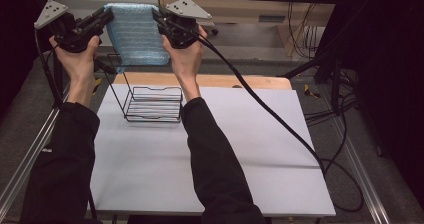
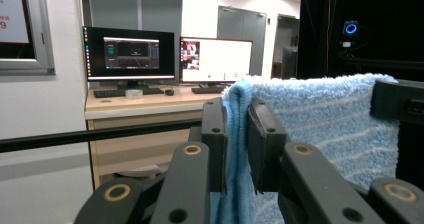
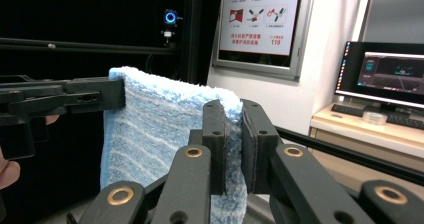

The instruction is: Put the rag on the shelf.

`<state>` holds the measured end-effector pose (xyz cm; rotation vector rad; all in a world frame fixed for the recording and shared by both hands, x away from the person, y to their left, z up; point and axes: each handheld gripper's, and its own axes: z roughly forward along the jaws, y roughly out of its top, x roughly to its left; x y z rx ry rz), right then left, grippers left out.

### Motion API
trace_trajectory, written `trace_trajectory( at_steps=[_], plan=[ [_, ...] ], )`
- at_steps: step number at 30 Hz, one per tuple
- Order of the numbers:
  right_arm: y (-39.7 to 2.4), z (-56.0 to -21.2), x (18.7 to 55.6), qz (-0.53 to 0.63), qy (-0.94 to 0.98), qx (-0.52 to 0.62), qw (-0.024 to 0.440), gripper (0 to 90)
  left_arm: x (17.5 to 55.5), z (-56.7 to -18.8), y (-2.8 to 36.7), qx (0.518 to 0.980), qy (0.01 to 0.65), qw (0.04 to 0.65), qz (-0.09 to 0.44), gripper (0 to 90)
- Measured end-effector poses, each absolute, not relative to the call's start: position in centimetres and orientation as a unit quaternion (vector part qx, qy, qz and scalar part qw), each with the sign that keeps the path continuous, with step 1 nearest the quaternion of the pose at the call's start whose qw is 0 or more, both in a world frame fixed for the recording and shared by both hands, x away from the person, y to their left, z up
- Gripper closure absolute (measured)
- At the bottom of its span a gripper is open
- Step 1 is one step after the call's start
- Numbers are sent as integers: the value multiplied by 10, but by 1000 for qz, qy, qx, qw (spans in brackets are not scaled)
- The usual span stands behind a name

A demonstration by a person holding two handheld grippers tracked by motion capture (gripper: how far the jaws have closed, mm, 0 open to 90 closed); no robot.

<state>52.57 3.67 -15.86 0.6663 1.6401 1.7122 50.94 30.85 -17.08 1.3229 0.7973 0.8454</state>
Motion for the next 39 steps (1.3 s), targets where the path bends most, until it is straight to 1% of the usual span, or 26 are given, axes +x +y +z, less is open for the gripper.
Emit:
trace_trajectory(
  at_steps=[10, 22, 31, 36, 39],
  plan=[
    [38, -176, 529, 648, 644, 256, 316, 825, 508, -188, 312, 591, 352, 623, 373, 792],
    [41, -192, 532, 636, 658, 259, 307, 824, 510, -202, 315, 605, 356, 604, 377, 792],
    [48, -201, 529, 616, 679, 264, 301, 823, 506, -221, 323, 612, 359, 606, 361, 791],
    [43, -208, 524, 623, 679, 281, 268, 821, 496, -226, 327, 619, 347, 615, 345, 790],
    [40, -212, 520, 620, 684, 279, 263, 820, 491, -229, 327, 625, 347, 612, 339, 790]
  ],
)
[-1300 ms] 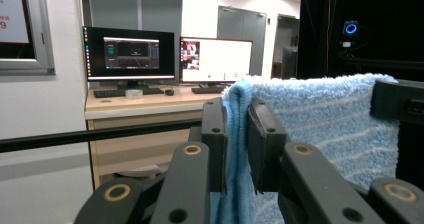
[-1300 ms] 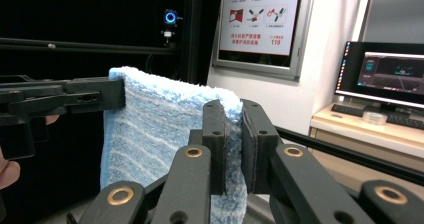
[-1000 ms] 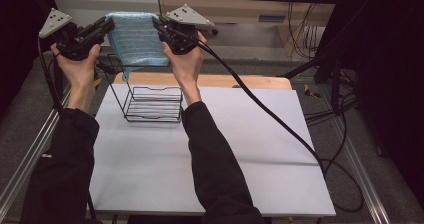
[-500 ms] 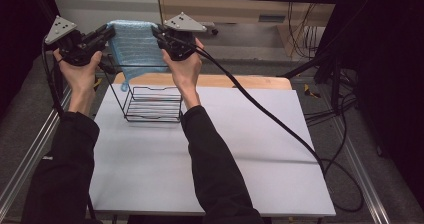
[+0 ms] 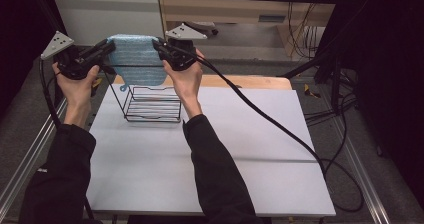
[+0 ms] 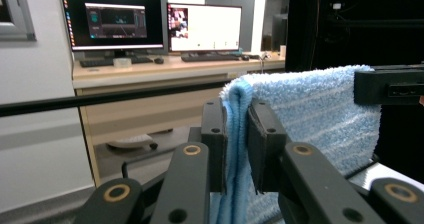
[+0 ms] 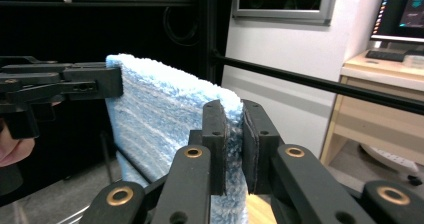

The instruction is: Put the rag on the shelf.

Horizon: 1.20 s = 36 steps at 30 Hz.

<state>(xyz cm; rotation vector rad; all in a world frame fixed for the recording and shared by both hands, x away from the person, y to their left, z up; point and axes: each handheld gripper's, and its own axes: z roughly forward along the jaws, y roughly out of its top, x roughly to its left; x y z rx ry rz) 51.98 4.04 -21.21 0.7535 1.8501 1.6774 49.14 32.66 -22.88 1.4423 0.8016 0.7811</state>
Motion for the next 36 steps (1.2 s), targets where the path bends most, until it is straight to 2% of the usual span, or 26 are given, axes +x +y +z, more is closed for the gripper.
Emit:
trace_trajectory(
  at_steps=[12, 28, 36],
  plan=[
    [33, -224, 509, 616, 704, 266, 234, 812, 481, -234, 327, 647, 352, 599, 314, 787],
    [30, -228, 495, 589, 743, 226, 224, 807, 462, -244, 329, 676, 341, 579, 302, 779],
    [32, -231, 491, 582, 752, 212, 225, 811, 458, -231, 330, 682, 354, 565, 300, 742]
  ],
)
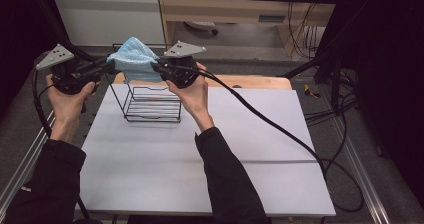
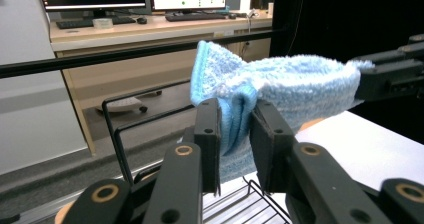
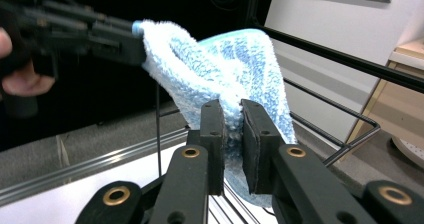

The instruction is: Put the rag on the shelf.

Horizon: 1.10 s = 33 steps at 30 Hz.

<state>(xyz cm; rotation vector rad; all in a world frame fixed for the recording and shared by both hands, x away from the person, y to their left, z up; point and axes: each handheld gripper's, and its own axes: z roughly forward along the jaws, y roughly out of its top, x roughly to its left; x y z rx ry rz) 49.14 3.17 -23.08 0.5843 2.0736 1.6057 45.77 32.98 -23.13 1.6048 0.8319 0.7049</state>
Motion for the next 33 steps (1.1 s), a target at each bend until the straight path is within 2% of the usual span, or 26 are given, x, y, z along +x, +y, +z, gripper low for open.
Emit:
trace_trajectory(
  at_steps=[9, 13, 16, 24, 30, 33],
  plan=[
    [32, -233, 489, 574, 760, 201, 229, 817, 451, -202, 324, 671, 352, 572, 314, 697],
    [33, -234, 489, 571, 763, 201, 228, 818, 448, -188, 324, 652, 358, 588, 317, 697],
    [34, -235, 489, 568, 765, 199, 231, 817, 451, -183, 317, 664, 364, 573, 314, 727],
    [34, -236, 486, 561, 771, 194, 231, 772, 466, -213, 300, 725, 390, 509, 253, 836],
    [34, -233, 481, 581, 761, 200, 208, 618, 468, -231, 303, 730, 394, 503, 242, 882],
    [34, -231, 479, 594, 753, 201, 197, 621, 469, -235, 302, 732, 391, 501, 245, 889]
  ],
)
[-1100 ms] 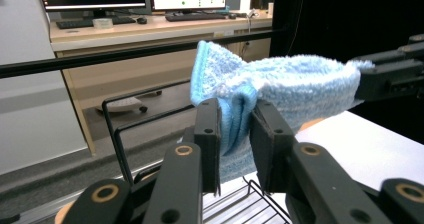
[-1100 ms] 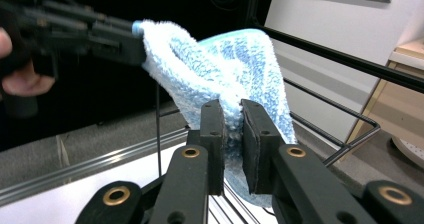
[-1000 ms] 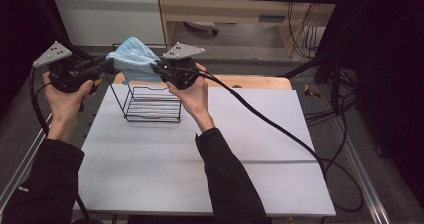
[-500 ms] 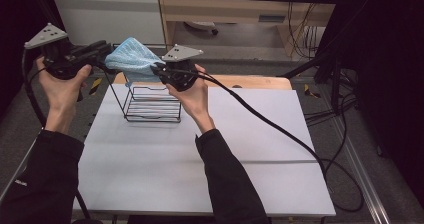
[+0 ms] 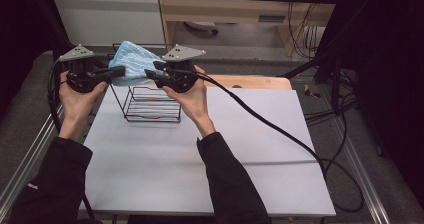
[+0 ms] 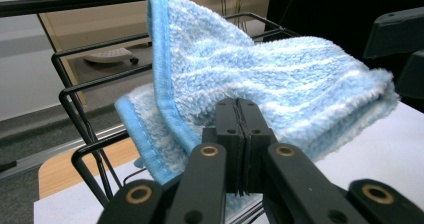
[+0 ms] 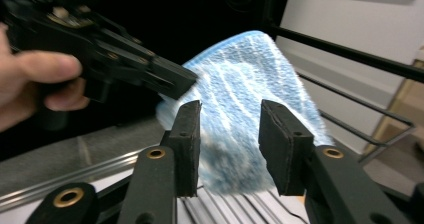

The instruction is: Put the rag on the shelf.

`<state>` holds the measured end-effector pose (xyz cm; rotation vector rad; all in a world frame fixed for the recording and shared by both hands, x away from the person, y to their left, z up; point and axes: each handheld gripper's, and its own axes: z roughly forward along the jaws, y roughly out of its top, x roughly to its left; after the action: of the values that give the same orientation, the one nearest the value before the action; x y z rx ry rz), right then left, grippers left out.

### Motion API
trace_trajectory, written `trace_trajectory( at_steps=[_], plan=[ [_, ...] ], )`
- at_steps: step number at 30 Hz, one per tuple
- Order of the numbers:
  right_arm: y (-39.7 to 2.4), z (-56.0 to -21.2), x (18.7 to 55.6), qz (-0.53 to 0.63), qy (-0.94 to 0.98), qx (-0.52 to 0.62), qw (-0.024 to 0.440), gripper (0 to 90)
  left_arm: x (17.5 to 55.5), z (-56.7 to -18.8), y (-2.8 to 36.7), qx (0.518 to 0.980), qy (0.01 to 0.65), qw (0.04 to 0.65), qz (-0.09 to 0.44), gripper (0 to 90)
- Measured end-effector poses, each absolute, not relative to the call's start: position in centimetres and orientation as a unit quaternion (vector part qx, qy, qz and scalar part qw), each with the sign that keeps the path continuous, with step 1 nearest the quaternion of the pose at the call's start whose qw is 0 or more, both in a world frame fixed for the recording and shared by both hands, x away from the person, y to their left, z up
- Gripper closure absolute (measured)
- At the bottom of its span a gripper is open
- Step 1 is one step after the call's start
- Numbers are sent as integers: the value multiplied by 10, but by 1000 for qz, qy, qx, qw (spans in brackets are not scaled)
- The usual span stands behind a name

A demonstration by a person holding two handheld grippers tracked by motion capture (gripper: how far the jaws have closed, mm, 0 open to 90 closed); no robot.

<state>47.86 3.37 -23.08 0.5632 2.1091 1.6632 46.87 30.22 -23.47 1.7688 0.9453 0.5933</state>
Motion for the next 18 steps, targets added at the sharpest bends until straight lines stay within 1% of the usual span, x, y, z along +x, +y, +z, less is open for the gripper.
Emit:
trace_trajectory(
  at_steps=[4, 5, 7, 9, 13, 18],
  plan=[
    [36, -235, 477, 582, 770, 208, 160, 790, 469, -238, 300, 734, 387, 498, 251, 889],
    [37, -238, 478, 572, 777, 212, 157, 828, 468, -239, 301, 734, 385, 499, 251, 886],
    [39, -244, 480, 551, 789, 221, 159, 875, 466, -241, 303, 735, 381, 502, 249, 870],
    [37, -251, 484, 545, 789, 236, 156, 892, 463, -245, 306, 736, 380, 503, 248, 851],
    [30, -262, 492, 536, 786, 255, 174, 892, 460, -253, 311, 738, 378, 503, 245, 836],
    [27, -269, 496, 542, 779, 256, 183, 886, 459, -263, 315, 745, 377, 491, 249, 825]
  ],
)
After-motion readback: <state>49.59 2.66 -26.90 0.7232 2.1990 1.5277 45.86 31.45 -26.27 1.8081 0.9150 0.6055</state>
